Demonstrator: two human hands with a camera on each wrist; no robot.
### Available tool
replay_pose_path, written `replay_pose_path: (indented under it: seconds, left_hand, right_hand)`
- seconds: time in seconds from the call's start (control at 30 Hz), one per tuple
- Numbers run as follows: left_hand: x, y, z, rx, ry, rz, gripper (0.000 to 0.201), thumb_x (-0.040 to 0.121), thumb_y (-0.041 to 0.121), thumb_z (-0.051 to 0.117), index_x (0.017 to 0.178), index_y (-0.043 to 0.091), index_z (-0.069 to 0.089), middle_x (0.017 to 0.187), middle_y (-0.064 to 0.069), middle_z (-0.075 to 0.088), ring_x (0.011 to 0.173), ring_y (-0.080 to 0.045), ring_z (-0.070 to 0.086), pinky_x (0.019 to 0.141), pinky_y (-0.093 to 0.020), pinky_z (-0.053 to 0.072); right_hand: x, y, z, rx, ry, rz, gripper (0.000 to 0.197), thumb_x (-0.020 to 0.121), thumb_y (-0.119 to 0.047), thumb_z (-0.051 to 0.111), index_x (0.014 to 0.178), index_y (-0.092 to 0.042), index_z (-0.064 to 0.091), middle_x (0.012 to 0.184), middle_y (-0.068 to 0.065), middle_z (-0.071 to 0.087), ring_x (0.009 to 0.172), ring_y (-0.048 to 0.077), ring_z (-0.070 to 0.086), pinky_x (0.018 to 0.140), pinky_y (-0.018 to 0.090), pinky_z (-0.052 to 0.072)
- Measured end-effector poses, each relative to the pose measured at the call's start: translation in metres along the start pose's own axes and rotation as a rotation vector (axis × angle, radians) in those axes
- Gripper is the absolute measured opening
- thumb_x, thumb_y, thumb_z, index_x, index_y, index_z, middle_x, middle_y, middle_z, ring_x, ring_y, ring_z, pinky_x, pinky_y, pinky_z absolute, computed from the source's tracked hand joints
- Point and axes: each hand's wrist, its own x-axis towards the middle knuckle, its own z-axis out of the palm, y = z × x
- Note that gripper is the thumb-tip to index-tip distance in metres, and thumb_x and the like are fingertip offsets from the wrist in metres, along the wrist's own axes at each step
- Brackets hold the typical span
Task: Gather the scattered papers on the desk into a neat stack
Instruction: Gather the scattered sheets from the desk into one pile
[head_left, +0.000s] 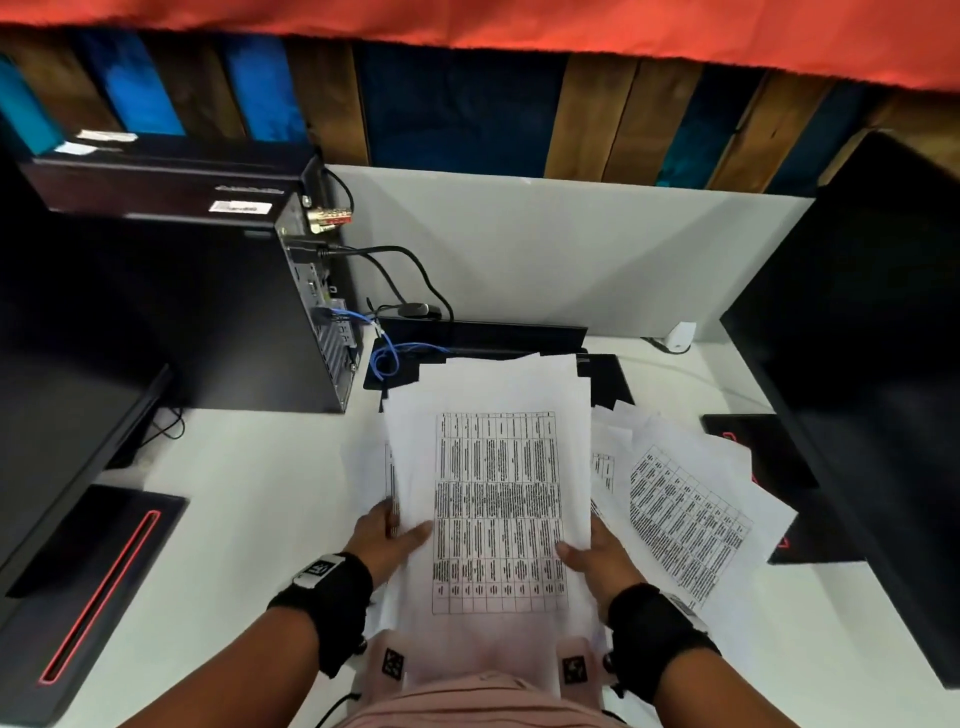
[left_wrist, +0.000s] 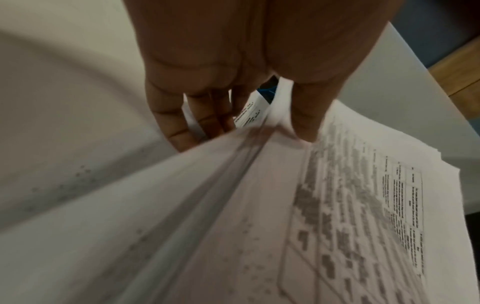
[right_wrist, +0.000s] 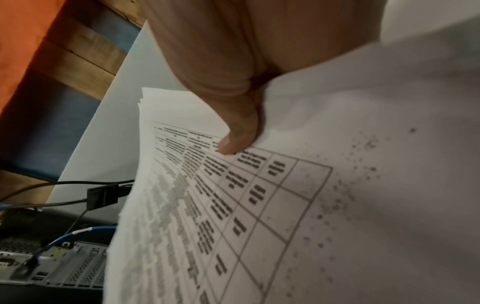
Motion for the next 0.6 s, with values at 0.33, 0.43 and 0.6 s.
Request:
replay_pose_path:
  seconds: [0.33,0.43,0.6]
  left_hand:
    - [0.008,-0.026,-0.006,0.095,0.084,-0.077,0.067,0.074,0.016,0.078,0.131,0.0,0.047,0.125,-0.021,0.061,0.111,-0.031,0.059,0.096,-0.033,0.043]
    - [0.01,-0.036,-0.011,0.037,0.088,-0.093,0.07,0.075,0.01,0.076,0.136,0.002,0.042,0.134,-0.019,0.056,0.121,-0.033,0.054,0.103,-0.036,0.038]
    - [0.015,-0.038,-0.008,0.036,0.072,-0.109,0.067,0.084,0.007,0.066,0.141,-0.002,0.031,0.141,-0.015,0.045,0.133,-0.033,0.042,0.109,-0.036,0.031]
  right_hand:
    - [0.009,-0.007,0.0,-0.376,0.143,-0.039,0.027,0.084,-0.012,0.065,0.107,-0.021,0.055,0.092,0.002,0.06,0.087,0.024,0.061,0.08,0.036,0.053]
    - [0.008,-0.013,-0.034,-0.751,0.478,0.083,0.047,0.081,-0.036,0.066,0.124,-0.025,0.051,0.124,0.008,0.052,0.118,0.03,0.049,0.097,0.047,0.043]
    - [0.007,-0.009,-0.057,-0.699,0.348,0.098,0.043,0.091,-0.036,0.056,0.123,-0.009,0.048,0.122,0.017,0.057,0.101,0.031,0.057,0.085,0.037,0.047]
